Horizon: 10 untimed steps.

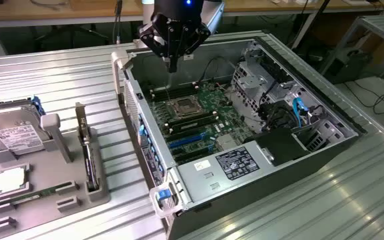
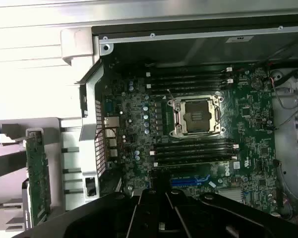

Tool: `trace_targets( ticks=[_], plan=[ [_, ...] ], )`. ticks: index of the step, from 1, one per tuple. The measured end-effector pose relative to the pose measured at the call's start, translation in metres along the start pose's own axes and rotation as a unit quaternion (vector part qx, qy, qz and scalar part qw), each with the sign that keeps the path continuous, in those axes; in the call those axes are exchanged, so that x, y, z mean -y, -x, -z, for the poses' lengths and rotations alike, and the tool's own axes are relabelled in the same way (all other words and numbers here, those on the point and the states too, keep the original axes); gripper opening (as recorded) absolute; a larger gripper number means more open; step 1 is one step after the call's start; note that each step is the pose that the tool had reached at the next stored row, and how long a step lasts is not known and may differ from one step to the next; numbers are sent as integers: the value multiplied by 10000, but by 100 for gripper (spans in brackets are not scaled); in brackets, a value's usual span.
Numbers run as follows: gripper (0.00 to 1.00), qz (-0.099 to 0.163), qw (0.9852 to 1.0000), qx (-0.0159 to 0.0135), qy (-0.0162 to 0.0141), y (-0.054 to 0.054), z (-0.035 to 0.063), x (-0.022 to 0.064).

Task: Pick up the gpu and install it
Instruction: 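Reach for the gpu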

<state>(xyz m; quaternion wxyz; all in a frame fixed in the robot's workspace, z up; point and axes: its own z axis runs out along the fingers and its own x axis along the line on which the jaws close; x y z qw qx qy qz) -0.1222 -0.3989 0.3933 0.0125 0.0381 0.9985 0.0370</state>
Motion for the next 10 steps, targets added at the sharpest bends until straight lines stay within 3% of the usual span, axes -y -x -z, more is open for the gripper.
trace_targets(
  ticks=[10],
  plan=[
    [11, 0, 10000, 0, 0, -107, 3, 8]
  ],
)
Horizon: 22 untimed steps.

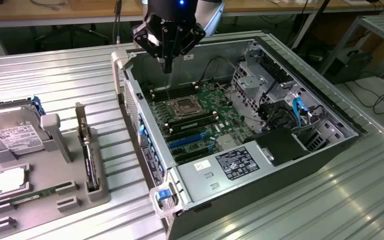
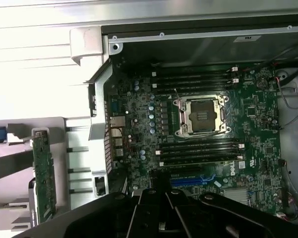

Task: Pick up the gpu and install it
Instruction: 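Reach for the gpu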

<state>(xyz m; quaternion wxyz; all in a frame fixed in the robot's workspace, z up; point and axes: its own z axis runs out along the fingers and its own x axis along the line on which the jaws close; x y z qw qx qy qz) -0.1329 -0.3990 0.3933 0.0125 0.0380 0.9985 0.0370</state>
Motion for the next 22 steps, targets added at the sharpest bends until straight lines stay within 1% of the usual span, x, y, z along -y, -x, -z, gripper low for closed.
trace_targets(
  ticks=[5, 6, 9, 22],
  plan=[
    [11, -1, 10000, 0, 0, -34, 1, 3],
    [11, 0, 10000, 0, 0, -67, 2, 5],
    [11, 0, 10000, 0, 0, -120, 3, 10],
    [11, 0, 10000, 0, 0, -265, 8, 24]
  ],
)
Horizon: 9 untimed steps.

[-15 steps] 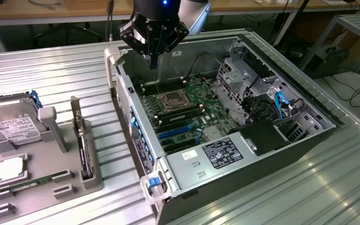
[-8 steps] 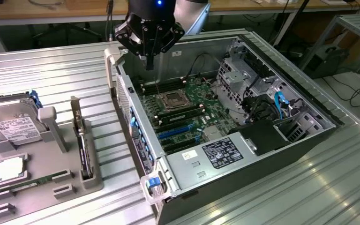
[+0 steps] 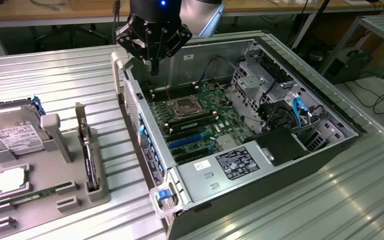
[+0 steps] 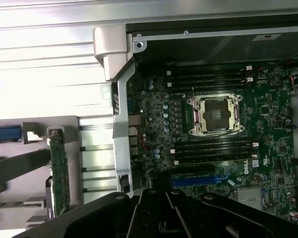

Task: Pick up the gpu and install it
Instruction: 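Reach for the gpu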

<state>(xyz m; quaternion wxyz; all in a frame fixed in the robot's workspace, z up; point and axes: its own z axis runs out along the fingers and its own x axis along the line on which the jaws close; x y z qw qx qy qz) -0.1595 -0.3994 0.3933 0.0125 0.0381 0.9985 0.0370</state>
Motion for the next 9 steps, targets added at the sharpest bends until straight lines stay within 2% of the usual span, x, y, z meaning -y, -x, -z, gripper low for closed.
trace_targets(
  ticks=[9],
  plan=[
    [11, 0, 10000, 0, 0, -87, 2, 8]
  ],
)
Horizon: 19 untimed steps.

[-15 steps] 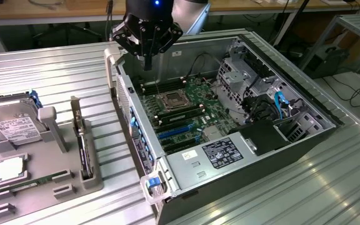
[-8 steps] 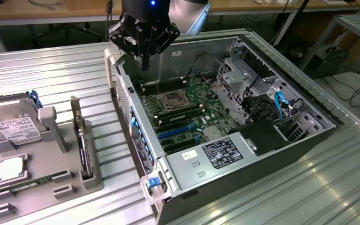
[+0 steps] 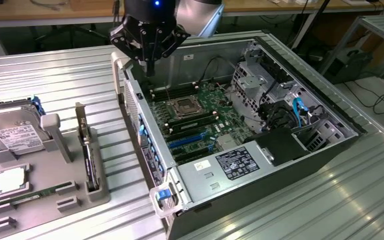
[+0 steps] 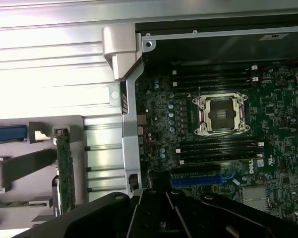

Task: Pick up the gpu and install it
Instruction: 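Reach for the gpu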

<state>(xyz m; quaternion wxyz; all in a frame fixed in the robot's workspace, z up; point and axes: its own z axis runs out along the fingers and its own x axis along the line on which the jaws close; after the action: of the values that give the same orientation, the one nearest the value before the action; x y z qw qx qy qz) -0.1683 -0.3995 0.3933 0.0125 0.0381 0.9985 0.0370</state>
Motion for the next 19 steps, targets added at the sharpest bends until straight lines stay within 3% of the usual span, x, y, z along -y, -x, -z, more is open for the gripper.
trace_targets(
  ticks=[19],
  plan=[
    [11, 0, 10000, 0, 0, -182, 5, 16]
  ],
)
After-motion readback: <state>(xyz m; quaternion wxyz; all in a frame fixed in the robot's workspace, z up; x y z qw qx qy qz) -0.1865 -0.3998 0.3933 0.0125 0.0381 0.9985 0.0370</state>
